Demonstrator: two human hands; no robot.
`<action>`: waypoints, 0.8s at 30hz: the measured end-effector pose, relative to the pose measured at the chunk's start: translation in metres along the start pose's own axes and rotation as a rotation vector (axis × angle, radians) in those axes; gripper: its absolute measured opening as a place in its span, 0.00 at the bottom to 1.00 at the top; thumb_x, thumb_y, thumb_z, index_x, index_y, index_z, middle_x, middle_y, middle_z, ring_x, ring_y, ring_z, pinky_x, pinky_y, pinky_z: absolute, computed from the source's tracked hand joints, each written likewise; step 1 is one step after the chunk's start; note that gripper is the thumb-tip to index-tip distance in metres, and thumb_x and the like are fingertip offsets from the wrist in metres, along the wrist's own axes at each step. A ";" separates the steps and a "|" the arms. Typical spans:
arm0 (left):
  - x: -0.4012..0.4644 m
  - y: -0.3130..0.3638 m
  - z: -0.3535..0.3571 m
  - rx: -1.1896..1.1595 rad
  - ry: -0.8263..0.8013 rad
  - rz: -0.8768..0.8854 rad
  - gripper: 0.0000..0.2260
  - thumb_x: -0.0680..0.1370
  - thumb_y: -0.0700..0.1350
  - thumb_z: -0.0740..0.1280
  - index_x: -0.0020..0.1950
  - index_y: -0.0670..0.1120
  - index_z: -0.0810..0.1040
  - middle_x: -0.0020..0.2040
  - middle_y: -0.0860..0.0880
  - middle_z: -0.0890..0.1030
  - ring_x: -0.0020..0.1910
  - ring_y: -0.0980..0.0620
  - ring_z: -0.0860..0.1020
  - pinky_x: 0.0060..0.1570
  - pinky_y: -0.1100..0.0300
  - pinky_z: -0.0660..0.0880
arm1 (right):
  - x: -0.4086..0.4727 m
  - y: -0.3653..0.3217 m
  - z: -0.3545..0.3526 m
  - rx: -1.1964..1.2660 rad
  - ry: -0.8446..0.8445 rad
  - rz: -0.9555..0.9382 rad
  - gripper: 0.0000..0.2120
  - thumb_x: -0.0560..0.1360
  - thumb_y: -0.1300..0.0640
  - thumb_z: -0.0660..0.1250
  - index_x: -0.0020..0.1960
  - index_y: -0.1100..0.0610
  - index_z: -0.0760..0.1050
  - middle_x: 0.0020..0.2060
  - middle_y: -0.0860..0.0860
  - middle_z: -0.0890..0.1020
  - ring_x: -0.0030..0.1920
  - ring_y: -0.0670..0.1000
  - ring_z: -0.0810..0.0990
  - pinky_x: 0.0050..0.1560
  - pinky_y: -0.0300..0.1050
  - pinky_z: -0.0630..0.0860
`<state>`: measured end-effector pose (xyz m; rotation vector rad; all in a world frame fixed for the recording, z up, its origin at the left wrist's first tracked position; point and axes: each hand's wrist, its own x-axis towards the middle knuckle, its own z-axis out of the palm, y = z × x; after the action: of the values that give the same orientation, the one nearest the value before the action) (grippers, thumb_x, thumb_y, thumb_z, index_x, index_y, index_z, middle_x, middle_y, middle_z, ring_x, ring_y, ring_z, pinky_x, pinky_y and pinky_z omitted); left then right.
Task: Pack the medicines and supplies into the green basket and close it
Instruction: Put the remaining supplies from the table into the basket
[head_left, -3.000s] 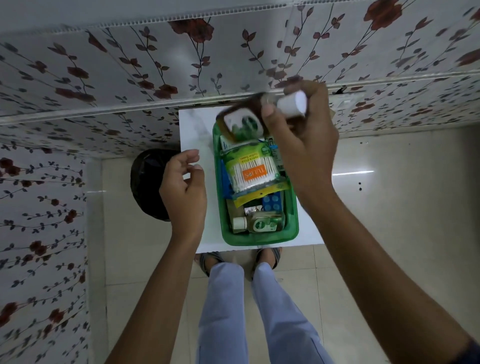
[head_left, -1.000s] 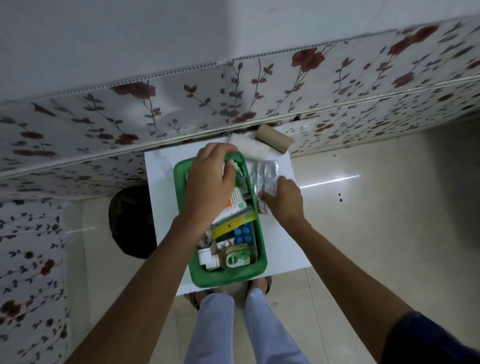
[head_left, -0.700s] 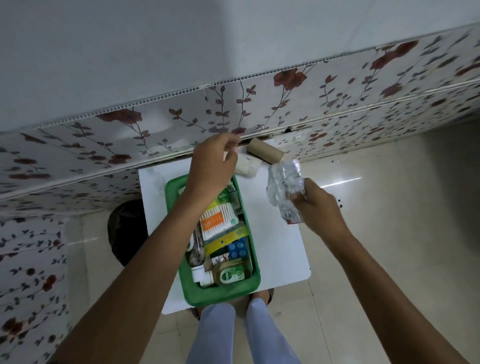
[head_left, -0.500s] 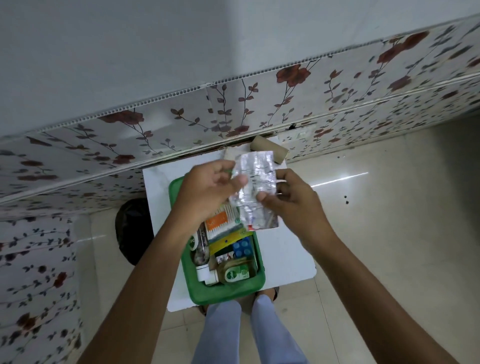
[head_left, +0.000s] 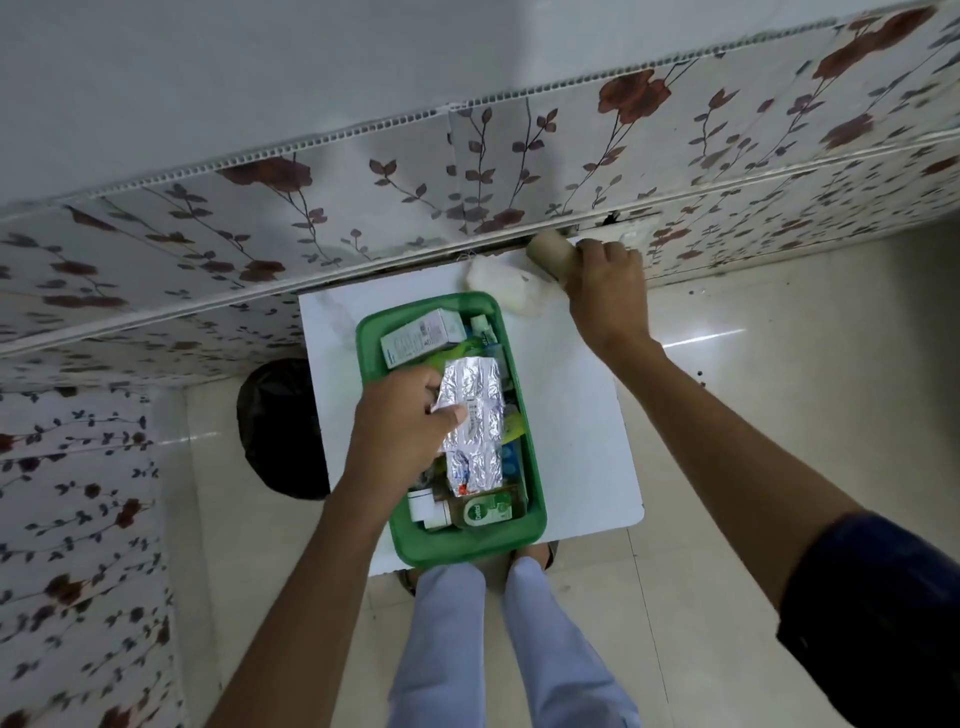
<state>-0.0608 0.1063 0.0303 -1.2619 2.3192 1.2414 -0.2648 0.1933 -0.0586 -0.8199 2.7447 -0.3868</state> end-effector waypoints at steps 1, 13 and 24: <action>-0.001 0.000 0.003 0.035 0.001 0.004 0.14 0.71 0.43 0.71 0.53 0.38 0.76 0.36 0.47 0.73 0.37 0.43 0.79 0.42 0.45 0.80 | -0.007 0.000 -0.005 0.070 0.033 0.020 0.18 0.75 0.61 0.61 0.64 0.64 0.68 0.57 0.65 0.75 0.55 0.64 0.71 0.53 0.53 0.68; -0.030 -0.003 0.038 0.458 0.025 0.019 0.13 0.75 0.50 0.66 0.45 0.39 0.77 0.45 0.38 0.82 0.44 0.40 0.80 0.36 0.56 0.69 | -0.137 -0.052 -0.065 0.596 -0.067 -0.066 0.22 0.75 0.50 0.64 0.68 0.52 0.66 0.52 0.51 0.78 0.44 0.46 0.74 0.44 0.42 0.72; -0.035 -0.035 -0.009 -0.295 0.280 -0.017 0.08 0.77 0.44 0.64 0.55 0.45 0.76 0.27 0.46 0.79 0.18 0.57 0.70 0.24 0.63 0.68 | -0.141 -0.046 -0.074 0.457 -0.290 -0.174 0.19 0.69 0.54 0.70 0.59 0.51 0.73 0.46 0.48 0.81 0.42 0.47 0.77 0.44 0.38 0.73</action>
<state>-0.0107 0.1107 0.0350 -1.6426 2.3638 1.5325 -0.1507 0.2489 0.0480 -0.9036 2.2020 -0.8210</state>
